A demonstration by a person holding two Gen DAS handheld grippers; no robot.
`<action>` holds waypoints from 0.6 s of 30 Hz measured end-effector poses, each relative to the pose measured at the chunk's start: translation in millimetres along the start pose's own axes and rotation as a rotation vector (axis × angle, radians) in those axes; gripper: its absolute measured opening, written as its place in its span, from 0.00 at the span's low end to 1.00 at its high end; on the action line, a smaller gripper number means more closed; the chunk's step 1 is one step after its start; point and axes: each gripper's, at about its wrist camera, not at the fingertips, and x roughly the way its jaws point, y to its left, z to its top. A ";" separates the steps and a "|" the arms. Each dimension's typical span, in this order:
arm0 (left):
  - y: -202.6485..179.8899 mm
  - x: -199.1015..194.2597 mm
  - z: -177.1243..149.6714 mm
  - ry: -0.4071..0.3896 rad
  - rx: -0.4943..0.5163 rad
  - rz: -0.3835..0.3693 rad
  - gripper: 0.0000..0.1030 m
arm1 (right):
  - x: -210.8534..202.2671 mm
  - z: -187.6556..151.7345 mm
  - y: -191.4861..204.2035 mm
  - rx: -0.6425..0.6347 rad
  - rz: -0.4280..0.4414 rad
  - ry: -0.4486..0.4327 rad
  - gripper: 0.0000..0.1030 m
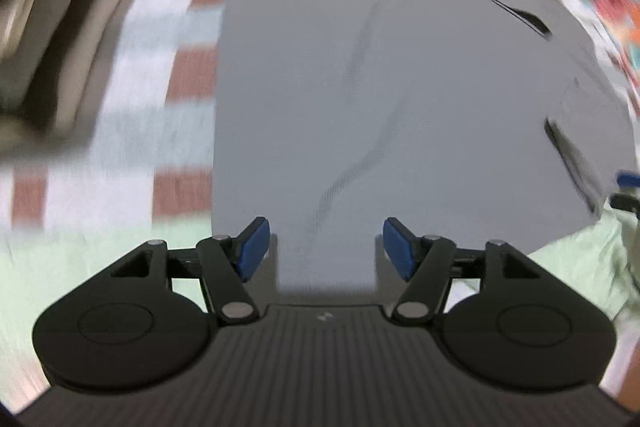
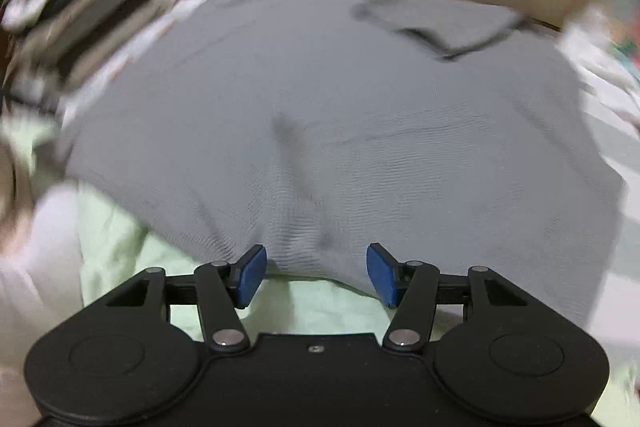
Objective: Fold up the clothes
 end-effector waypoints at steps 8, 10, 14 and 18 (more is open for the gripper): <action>0.9 11.4 -19.9 0.020 -0.189 -0.084 0.61 | -47.7 -37.9 -88.9 0.461 -0.096 -0.096 0.64; -0.8 12.5 -29.4 0.018 -0.247 -0.149 0.61 | -53.6 -50.9 -105.3 0.594 -0.058 -0.106 0.64; -13.0 19.7 -44.9 -0.005 -0.281 -0.149 0.61 | -44.3 -68.9 -113.2 0.748 -0.005 -0.094 0.64; -20.2 17.6 -47.4 -0.058 -0.267 -0.080 0.61 | -25.1 -71.5 -110.1 0.801 0.005 -0.084 0.65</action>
